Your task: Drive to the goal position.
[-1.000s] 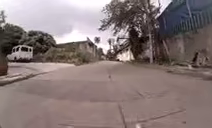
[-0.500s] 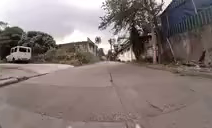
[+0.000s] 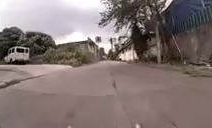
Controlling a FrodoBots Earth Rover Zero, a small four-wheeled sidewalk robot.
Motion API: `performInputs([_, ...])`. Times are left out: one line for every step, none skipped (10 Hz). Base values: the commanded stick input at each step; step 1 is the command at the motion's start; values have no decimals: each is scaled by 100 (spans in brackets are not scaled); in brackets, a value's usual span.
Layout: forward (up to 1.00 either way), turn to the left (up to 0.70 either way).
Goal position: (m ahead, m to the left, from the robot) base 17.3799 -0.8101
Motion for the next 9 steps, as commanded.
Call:
performInputs([100, 3])
performInputs([100, 3])
performInputs([100, 3])
performInputs([100, 3])
performInputs([100, 3])
performInputs([100, 3])
performInputs([100, 3])
performInputs([100, 3])
performInputs([100, 2])
